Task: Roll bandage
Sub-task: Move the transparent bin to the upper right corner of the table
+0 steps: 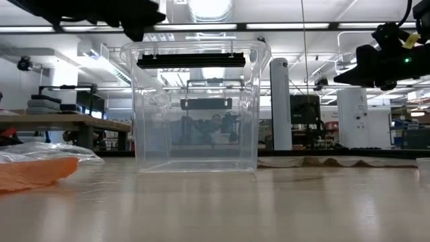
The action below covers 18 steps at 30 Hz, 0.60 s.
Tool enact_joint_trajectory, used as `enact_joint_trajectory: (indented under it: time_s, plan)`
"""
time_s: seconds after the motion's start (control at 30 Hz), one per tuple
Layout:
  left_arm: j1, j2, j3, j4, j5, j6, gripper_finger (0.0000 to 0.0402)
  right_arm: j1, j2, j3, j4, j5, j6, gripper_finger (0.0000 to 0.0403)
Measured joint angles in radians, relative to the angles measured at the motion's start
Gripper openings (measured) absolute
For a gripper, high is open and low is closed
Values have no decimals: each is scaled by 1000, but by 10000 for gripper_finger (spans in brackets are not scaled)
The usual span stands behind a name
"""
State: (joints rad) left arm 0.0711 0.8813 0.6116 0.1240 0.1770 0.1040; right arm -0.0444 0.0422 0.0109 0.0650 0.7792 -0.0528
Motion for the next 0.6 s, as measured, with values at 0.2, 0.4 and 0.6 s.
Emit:
enact_joint_trajectory:
  time_s: [0.2, 0.4, 0.6]
  plan:
    - [0, 12, 14, -54, 50, 37, 170, 0, 0, 0, 0, 0, 0, 0]
    - [0, 6, 80, -200, 38, 152, 196, 0, 0, 0, 0, 0, 0, 0]
    - [-11, 7, 128, -309, 20, 218, 213, 0, 0, 0, 0, 0, 0, 0]
